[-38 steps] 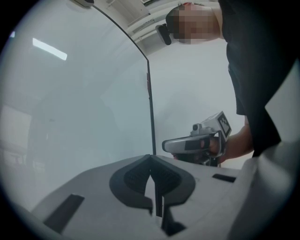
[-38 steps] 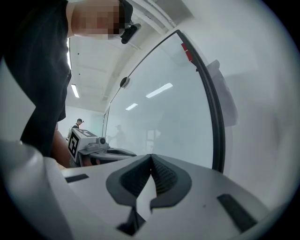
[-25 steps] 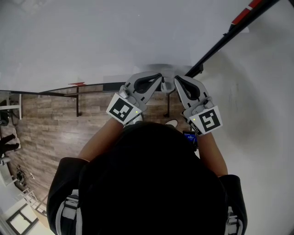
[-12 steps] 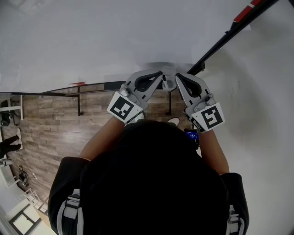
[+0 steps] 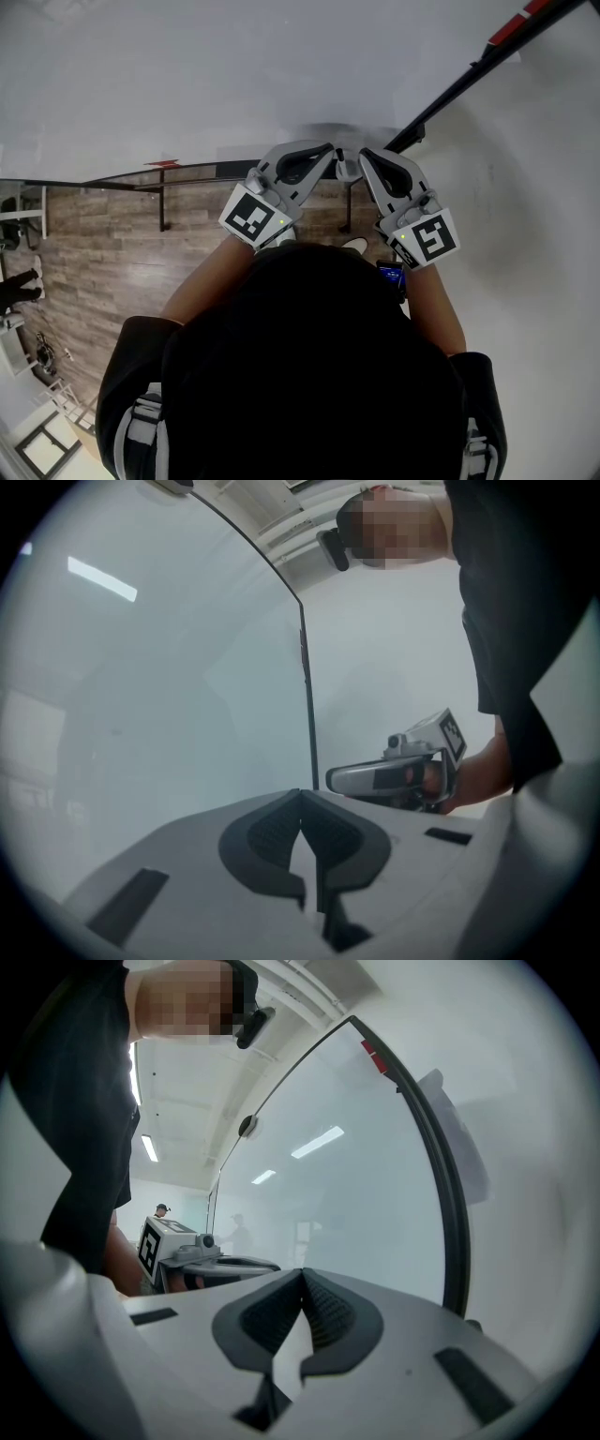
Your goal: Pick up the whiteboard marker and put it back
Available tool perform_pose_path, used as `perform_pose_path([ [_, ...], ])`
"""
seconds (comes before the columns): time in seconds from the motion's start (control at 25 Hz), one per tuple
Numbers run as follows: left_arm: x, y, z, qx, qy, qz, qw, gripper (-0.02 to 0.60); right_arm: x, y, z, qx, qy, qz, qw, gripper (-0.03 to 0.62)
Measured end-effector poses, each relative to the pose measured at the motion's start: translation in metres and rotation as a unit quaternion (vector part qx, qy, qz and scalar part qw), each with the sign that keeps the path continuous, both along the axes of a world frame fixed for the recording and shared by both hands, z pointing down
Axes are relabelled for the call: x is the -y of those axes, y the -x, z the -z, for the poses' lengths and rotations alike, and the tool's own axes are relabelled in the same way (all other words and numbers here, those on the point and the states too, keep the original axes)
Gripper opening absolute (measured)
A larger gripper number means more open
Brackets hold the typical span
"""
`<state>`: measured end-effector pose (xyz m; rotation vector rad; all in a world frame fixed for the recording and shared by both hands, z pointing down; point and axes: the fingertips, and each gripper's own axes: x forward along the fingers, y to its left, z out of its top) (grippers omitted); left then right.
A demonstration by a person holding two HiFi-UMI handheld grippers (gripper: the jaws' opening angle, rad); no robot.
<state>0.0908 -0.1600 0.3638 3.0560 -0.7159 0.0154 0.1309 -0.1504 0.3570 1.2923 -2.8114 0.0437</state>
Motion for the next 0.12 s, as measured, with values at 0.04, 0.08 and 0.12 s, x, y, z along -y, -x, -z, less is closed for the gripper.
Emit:
perform_pose_path([
  [0.04,-0.0011,0.0005,0.0001,-0.001,0.000,0.001,1.0000,0.003,-0.0011,0.0007,0.0002,0.002,0.000,0.001,1.000,0.002],
  [0.08,-0.0023,0.0010,0.0000,-0.001,0.001,0.001,1.0000,0.003,-0.0022,0.0015,0.0003,0.004,0.000,0.001,1.000,0.002],
  [0.12,-0.0036,0.0015,-0.0002,-0.001,0.001,0.002,1.0000,0.003,-0.0033,0.0021,0.0004,0.006,0.001,0.001,1.000,0.002],
])
